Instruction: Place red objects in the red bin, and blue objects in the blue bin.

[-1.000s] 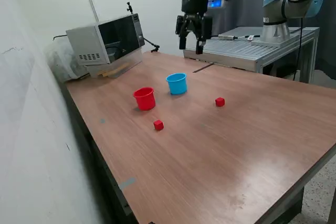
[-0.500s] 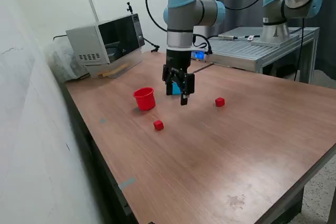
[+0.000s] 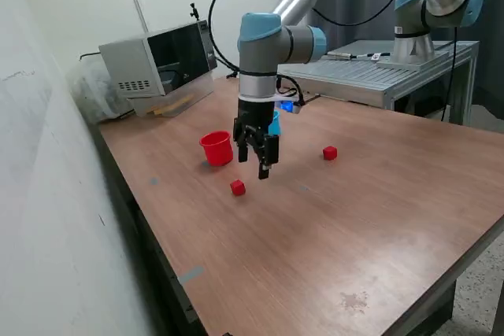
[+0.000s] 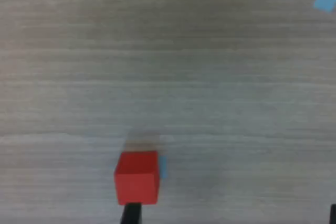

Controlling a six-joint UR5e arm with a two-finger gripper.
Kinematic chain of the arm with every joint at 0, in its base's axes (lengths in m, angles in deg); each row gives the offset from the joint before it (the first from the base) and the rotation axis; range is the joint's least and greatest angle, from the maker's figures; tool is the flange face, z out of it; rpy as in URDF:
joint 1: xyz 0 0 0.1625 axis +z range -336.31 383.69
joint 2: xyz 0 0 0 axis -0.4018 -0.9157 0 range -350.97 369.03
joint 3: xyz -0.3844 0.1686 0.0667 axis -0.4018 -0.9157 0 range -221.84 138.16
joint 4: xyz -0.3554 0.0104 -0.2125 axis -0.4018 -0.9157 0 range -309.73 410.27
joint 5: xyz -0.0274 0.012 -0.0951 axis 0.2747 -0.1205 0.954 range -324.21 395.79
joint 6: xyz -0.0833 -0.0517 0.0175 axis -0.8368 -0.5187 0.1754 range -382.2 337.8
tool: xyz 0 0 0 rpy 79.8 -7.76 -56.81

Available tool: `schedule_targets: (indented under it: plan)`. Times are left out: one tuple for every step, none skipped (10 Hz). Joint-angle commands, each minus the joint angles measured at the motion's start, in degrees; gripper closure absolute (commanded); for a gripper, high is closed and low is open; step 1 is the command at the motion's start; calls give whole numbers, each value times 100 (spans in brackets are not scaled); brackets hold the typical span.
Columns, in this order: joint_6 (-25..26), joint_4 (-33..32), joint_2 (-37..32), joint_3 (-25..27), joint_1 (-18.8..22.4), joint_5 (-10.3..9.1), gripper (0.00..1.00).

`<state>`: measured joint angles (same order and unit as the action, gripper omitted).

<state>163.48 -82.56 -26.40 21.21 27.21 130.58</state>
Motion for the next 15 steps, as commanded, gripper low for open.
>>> schedule_targets:
  plan:
    - [-66,-77,228,-152,-114,73,0]
    - [-84,-103,290,-196,-141,109,0]
    - [-93,-121,325,-223,-176,118,0]
    - [-93,-156,369,-249,-194,118,0]
    - [-93,-156,413,-310,-237,118,0]
    - [-93,-156,440,-354,-255,118,0]
    - [-119,-165,466,-372,-264,118,0]
    - [-171,-165,493,-390,-299,109,0]
    - [-180,-165,493,-390,-317,118,0]
    - [-215,-165,493,-390,-334,118,0]
    - [-224,-165,493,-373,-343,109,100]
    - [-225,-156,493,-355,-343,100,100]
    - [-364,-130,484,-311,-378,91,100]
    - [-435,-112,484,-302,-379,91,100]
    - [-444,-77,475,-293,-379,91,100]
